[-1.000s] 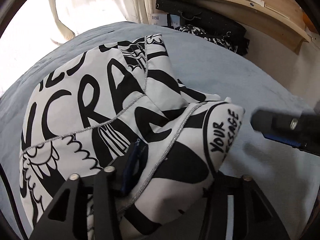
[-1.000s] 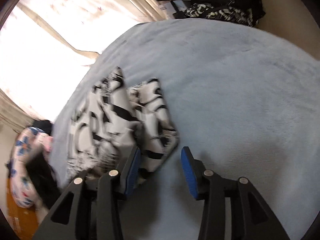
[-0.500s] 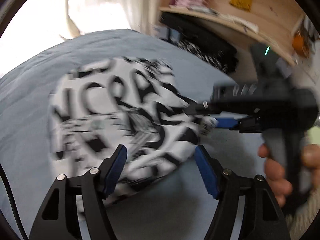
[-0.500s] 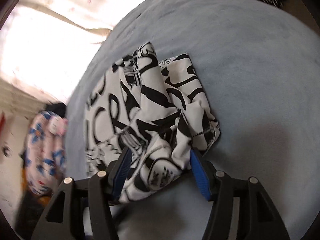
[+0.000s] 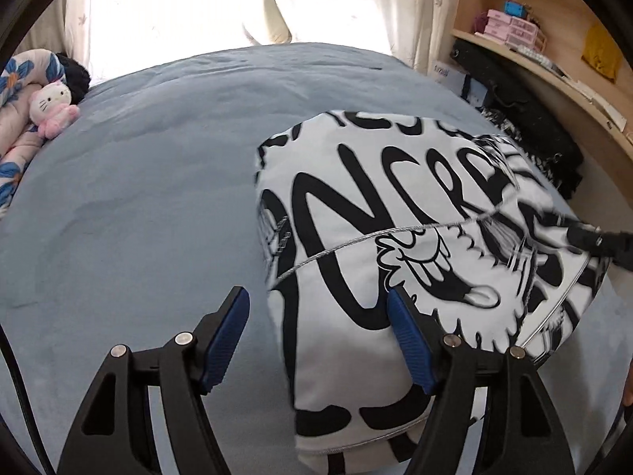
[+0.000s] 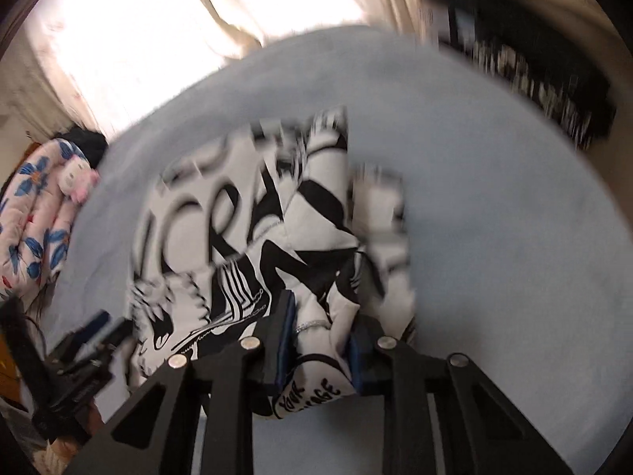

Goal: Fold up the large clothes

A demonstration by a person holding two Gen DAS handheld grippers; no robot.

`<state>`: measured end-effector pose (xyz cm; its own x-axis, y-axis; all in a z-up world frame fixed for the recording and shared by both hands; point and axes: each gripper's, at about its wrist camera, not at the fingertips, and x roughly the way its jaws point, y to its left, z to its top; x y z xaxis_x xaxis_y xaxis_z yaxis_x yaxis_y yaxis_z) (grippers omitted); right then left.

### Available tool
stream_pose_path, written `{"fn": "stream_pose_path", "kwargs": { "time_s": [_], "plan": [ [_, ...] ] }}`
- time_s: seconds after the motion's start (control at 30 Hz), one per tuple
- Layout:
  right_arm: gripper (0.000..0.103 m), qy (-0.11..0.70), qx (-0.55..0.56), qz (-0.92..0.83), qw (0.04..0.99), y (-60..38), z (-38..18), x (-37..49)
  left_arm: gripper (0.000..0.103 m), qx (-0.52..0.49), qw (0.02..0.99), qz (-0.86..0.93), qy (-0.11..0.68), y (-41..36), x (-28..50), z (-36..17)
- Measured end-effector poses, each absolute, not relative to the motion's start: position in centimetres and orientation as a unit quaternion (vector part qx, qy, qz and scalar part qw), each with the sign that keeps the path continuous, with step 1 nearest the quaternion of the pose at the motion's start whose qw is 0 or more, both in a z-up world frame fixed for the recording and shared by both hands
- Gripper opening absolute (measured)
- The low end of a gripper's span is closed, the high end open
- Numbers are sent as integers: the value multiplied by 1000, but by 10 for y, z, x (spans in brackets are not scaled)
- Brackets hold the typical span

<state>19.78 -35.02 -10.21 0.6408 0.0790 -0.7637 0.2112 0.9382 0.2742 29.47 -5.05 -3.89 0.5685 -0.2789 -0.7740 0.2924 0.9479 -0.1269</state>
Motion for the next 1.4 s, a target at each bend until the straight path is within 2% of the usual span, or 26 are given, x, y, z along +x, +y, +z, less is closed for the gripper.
{"fn": "stream_pose_path", "kwargs": {
  "time_s": [0.07, 0.23, 0.37, 0.6, 0.8, 1.03, 1.07, 1.1, 1.23, 1.4],
  "plan": [
    [21, 428, 161, -51, 888, -357, -110, 198, 71, 14, 886, -174, 429, -66, 293, -41],
    [22, 481, 169, -75, 857, -370, -184, 203, 71, 82, 881, -169, 434, -100, 287, -73],
    [27, 482, 201, -68, 850, -379, -171, 201, 72, 103, 885, -164, 423, -104, 278, -72],
    [63, 442, 213, -45, 870, -388, -125, 219, 72, 44, 861, -213, 459, -82, 290, -49],
    [63, 453, 252, -30, 855, -407, -133, 271, 76, 16, 869, -200, 452, -63, 335, -19],
    [63, 491, 323, -18, 809, -425, -178, 330, 76, -26, 846, -158, 508, -53, 402, -43],
    [48, 495, 323, -15, 807, -423, -182, 332, 76, -34, 842, -155, 516, -53, 408, -49],
    [6, 502, 301, -14, 811, -418, -182, 335, 76, -43, 839, -157, 519, -53, 412, -53],
    [6, 472, 247, -42, 845, -417, -164, 323, 76, -62, 839, -163, 516, -59, 419, -58],
    [10, 514, 226, -68, 824, -416, -206, 327, 80, -33, 848, -147, 509, -79, 420, -78]
  ]
}}
